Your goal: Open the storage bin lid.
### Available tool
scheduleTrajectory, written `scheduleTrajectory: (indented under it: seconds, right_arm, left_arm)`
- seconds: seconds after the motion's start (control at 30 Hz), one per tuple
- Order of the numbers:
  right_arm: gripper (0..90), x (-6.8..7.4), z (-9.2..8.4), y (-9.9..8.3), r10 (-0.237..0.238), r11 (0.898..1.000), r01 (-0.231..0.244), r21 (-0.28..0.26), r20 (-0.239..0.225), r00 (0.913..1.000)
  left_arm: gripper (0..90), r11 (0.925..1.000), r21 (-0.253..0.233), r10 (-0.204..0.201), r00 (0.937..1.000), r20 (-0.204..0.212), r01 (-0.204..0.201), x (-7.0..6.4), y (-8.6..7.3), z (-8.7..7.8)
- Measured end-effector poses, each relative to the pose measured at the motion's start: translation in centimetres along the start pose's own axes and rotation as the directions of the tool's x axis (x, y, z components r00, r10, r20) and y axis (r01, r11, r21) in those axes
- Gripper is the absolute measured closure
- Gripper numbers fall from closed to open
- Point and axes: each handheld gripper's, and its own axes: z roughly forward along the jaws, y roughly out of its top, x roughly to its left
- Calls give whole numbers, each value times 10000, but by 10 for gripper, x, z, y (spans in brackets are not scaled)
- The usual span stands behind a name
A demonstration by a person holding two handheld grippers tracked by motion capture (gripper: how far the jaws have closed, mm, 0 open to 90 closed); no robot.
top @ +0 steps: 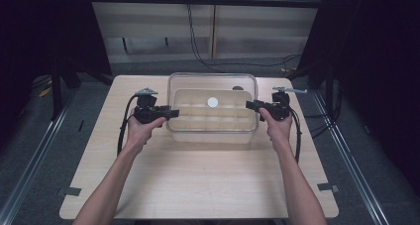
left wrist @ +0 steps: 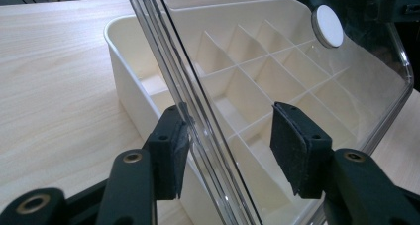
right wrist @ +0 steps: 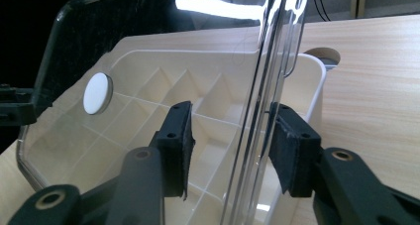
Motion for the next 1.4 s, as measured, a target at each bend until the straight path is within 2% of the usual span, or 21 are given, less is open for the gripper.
scheduleTrajectory:
  seconds: [0.03,0.1,0.23,0.27,0.37,0.63,0.73,0.83,1.03,1.07,1.2,1.4]
  right_arm:
    - [565,0,-1,0,-2,10000,1,-35,-71,10000]
    - [585,1,-3,2,-24,9999,20,-163,-240,9997]
    - [604,5,-5,5,-194,9997,189,-162,-277,9994]
    - [613,7,-5,6,-214,9995,206,-233,-333,9992]
    - [622,9,-6,7,-272,9993,261,-274,-404,9988]
    - [647,14,-13,6,-318,9987,294,-427,-576,9978]
    - [656,16,-17,7,-358,9985,331,-446,-602,9975]
    - [659,17,-19,7,-315,9984,287,-478,-572,9979]
    - [675,20,-26,5,-347,9979,308,-568,-688,9970]
    - [674,21,-28,5,-402,9979,370,-529,-606,9974]
    - [674,22,-33,4,-396,9977,363,-569,-583,9975]
    - [673,26,-40,2,-505,9970,463,-614,-689,9963]
  left_arm:
    - [508,9999,-54,-90,10000,-4,90,-1,-2,-1]
    - [514,10000,-70,15,10000,1,-15,-2,-5,-3]
    - [527,9998,-155,-132,9999,64,133,0,-10,-4]
    - [527,9999,-70,-77,9999,112,78,2,-10,-5]
    - [546,9995,-255,-194,9998,53,196,2,-9,-9]
    - [599,9987,-493,-87,9999,110,92,2,-9,-17]
    - [610,9984,-522,-212,9998,24,213,1,-7,-18]
    - [610,9984,-551,-120,9999,-50,117,-1,-7,-19]
    - [649,9977,-679,-14,9999,114,22,-3,-6,-24]
    - [651,9980,-625,139,9999,93,-133,-4,-6,-25]
    - [669,9974,-675,279,9995,163,-268,-7,-5,-28]
    - [692,9951,-940,315,9993,206,-294,-10,-4,-35]
